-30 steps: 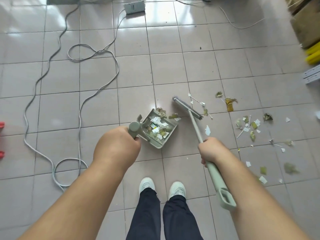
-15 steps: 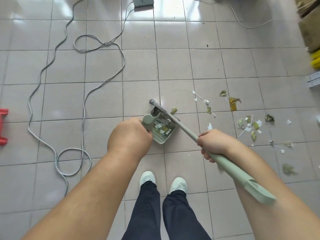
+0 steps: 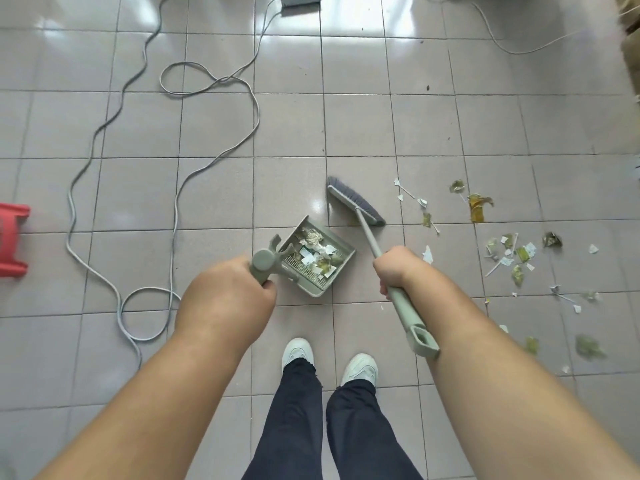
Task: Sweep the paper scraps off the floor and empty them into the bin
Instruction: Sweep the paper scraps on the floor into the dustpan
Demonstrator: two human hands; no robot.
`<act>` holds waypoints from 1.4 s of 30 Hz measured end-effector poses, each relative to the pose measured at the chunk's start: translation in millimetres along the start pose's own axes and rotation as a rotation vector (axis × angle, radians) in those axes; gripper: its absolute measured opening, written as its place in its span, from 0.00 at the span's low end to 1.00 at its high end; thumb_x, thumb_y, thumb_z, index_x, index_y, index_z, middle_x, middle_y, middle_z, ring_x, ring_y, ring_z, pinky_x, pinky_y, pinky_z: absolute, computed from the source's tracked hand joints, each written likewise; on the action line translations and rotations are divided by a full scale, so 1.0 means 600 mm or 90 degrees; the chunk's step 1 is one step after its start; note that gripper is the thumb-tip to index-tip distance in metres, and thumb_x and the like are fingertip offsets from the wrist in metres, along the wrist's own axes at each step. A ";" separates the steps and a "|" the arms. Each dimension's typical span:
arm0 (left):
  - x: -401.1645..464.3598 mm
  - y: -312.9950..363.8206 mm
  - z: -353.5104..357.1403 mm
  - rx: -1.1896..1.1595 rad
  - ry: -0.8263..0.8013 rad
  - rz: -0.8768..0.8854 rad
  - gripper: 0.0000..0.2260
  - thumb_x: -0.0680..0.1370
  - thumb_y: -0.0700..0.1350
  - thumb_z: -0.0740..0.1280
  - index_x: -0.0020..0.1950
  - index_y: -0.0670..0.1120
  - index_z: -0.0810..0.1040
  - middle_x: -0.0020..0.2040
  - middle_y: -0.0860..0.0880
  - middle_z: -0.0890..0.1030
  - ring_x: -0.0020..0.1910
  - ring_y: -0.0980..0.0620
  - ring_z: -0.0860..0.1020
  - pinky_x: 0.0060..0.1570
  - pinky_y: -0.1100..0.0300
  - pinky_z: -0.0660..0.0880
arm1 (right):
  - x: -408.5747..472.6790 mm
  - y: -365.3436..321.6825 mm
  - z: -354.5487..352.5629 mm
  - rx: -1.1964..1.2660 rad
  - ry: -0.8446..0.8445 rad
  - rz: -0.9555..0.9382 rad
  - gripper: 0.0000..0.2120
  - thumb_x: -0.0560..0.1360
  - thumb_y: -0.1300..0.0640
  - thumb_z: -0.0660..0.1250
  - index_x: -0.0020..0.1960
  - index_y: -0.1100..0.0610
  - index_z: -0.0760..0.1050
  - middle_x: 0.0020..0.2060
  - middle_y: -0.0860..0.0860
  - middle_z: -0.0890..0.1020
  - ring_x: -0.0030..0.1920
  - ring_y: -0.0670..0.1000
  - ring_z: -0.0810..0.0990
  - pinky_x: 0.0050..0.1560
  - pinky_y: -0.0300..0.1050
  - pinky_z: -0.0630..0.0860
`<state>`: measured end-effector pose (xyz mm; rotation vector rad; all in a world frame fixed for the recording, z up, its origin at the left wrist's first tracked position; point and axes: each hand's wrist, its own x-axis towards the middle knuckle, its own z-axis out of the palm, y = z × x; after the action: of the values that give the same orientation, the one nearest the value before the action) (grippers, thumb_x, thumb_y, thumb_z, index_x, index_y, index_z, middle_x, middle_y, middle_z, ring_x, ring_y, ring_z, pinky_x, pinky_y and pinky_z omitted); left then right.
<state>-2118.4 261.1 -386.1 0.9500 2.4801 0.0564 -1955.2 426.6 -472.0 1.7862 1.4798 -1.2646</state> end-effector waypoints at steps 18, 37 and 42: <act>0.001 0.036 0.011 0.000 -0.017 0.015 0.11 0.72 0.50 0.61 0.32 0.49 0.66 0.28 0.52 0.71 0.32 0.46 0.71 0.29 0.59 0.64 | -0.057 0.052 -0.038 0.027 0.002 -0.038 0.12 0.75 0.64 0.53 0.57 0.61 0.69 0.31 0.60 0.75 0.22 0.54 0.75 0.27 0.42 0.74; 0.010 0.182 0.034 0.069 -0.085 0.175 0.07 0.71 0.50 0.59 0.34 0.51 0.70 0.28 0.52 0.74 0.28 0.53 0.72 0.24 0.62 0.62 | -0.040 0.295 -0.147 0.221 0.124 0.117 0.08 0.75 0.64 0.54 0.52 0.59 0.68 0.30 0.60 0.74 0.23 0.54 0.74 0.26 0.42 0.74; -0.002 0.238 0.057 0.098 -0.105 0.224 0.05 0.71 0.51 0.59 0.39 0.51 0.72 0.30 0.52 0.75 0.30 0.51 0.72 0.25 0.62 0.63 | 0.006 0.316 -0.133 0.252 0.101 0.166 0.12 0.74 0.68 0.52 0.54 0.68 0.69 0.22 0.60 0.76 0.26 0.56 0.76 0.30 0.45 0.74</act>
<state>-2014.0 364.1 -386.5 1.3893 2.1671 -0.0951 -1749.9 439.6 -473.3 2.2967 1.0754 -1.3735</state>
